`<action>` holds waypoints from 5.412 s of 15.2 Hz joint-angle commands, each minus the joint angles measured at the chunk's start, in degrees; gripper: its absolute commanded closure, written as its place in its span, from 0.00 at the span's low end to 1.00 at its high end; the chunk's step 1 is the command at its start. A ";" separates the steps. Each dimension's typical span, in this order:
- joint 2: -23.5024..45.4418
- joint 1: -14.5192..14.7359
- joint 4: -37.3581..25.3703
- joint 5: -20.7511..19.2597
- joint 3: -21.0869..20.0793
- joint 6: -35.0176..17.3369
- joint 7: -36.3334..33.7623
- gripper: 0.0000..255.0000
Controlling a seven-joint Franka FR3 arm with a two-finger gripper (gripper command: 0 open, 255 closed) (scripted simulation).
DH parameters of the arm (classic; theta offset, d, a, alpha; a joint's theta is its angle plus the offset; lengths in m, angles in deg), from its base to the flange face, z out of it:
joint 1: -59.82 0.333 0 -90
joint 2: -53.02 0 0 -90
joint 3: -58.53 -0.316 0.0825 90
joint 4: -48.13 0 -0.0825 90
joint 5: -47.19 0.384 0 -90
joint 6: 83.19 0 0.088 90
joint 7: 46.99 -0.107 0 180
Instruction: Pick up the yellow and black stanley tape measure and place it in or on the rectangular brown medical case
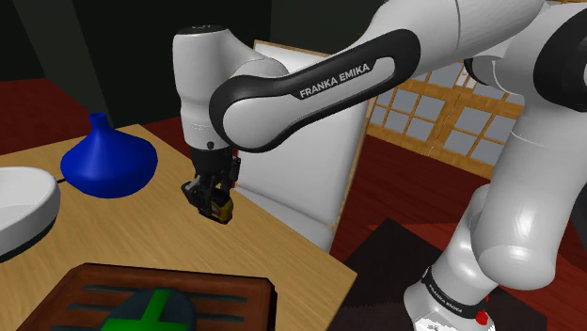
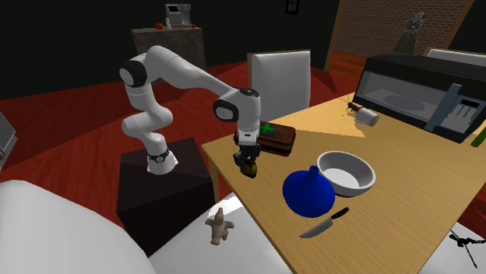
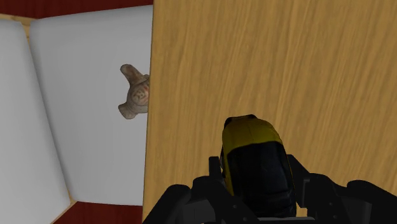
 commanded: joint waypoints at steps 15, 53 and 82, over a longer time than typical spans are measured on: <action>-1.61 -0.14 -3.52 1.13 -0.19 4.95 0.94 1.00; 1.02 10.48 -26.41 -0.73 -7.54 26.96 -14.39 1.00; 7.16 18.70 -22.15 -5.02 -10.88 18.95 -27.33 1.00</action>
